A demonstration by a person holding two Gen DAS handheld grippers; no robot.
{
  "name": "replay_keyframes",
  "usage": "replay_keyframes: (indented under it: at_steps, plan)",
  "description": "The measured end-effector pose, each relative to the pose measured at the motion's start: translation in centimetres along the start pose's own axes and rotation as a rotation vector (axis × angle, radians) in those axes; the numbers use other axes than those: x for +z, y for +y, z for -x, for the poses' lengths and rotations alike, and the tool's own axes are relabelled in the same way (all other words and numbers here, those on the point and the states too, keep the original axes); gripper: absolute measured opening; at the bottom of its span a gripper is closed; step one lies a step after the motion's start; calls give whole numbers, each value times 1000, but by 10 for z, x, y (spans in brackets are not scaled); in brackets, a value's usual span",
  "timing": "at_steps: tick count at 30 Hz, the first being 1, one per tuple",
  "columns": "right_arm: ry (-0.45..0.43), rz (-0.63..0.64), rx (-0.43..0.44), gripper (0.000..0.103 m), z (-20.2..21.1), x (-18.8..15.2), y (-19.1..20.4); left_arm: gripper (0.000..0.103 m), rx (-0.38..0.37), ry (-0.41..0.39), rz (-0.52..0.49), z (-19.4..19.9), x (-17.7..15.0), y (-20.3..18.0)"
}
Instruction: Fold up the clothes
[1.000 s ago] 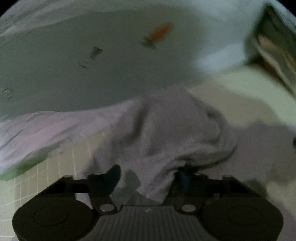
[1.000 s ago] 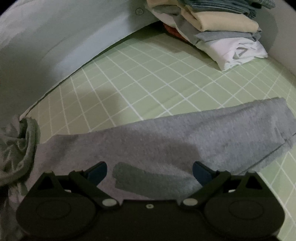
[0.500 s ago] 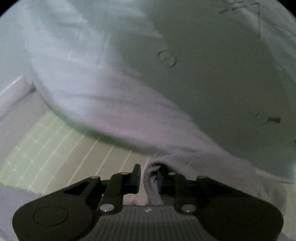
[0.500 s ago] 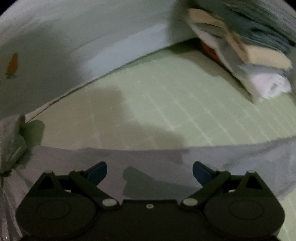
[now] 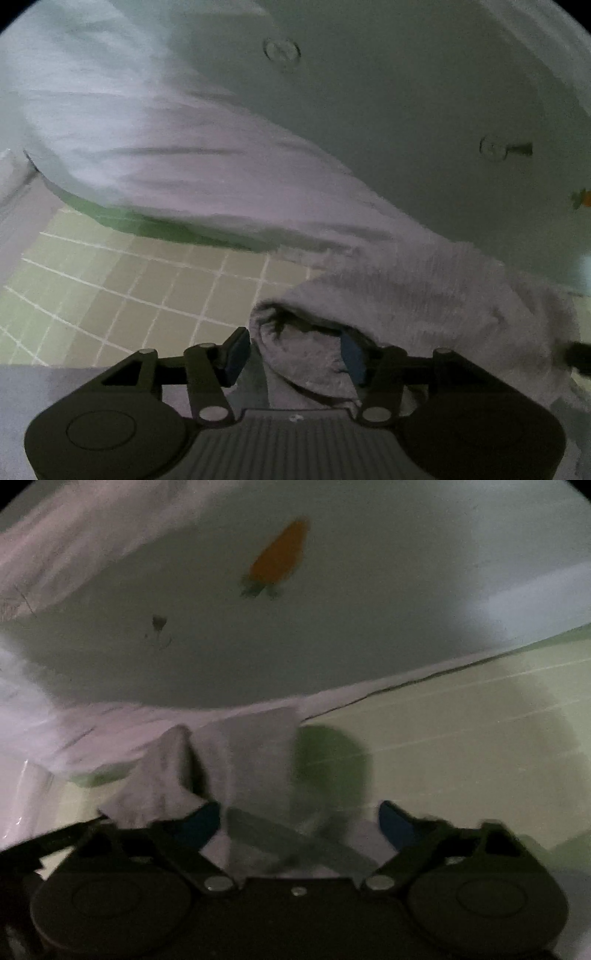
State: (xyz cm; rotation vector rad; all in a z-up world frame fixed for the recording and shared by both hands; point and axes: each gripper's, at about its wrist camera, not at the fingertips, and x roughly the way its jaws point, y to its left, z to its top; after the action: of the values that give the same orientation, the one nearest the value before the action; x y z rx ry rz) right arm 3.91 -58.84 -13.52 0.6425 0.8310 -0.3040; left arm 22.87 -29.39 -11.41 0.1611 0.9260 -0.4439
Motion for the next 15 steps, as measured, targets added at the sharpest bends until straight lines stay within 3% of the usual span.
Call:
replay_keyframes:
  at_steps: [1, 2, 3, 4, 11, 13, 14, 15]
  plan:
    - [-22, 4, 8, 21, 0, 12, 3, 49, -8, 12, 5, -4, 0, 1]
    - [-58, 7, 14, 12, 3, 25, 5, 39, -17, 23, 13, -8, 0, 3]
    - [-94, 10, 19, 9, 6, 38, 7, 6, -29, 32, 36, -12, 3, 6]
    - [-130, 14, 25, 7, 9, 50, 10, 0, -31, 42, 58, -15, 8, 8]
    - [-381, 35, 67, 4, 29, 140, 26, 0, 2, -185, 116, 3, 66, 18]
    - [-445, 45, 52, 5, 23, 147, 32, 0, 40, -216, 136, 0, 76, 21]
    - [-445, 77, 26, 7, 13, 145, 36, 0, 39, -208, 141, -4, 75, 22]
    - [-400, 126, -30, 23, -2, 140, 39, 1, 37, -199, 146, -8, 75, 22]
